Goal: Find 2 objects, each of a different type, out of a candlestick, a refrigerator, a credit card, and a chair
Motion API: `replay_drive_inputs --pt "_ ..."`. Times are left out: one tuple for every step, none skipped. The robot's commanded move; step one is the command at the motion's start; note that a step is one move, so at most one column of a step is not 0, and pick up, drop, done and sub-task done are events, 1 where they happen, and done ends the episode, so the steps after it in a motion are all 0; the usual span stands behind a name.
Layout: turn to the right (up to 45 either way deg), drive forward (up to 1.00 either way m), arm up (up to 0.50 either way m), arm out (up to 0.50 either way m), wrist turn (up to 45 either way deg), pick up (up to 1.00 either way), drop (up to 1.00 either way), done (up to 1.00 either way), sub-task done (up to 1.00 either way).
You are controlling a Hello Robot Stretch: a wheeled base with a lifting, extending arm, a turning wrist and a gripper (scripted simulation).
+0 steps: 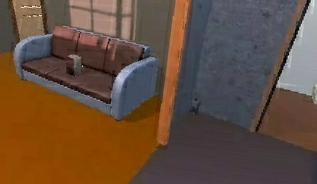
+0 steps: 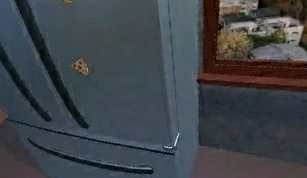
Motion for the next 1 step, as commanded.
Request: replay_drive_inputs --pt "0.0 0.5 0.0 0.0 0.0 0.0 0.0 0.0 0.0"
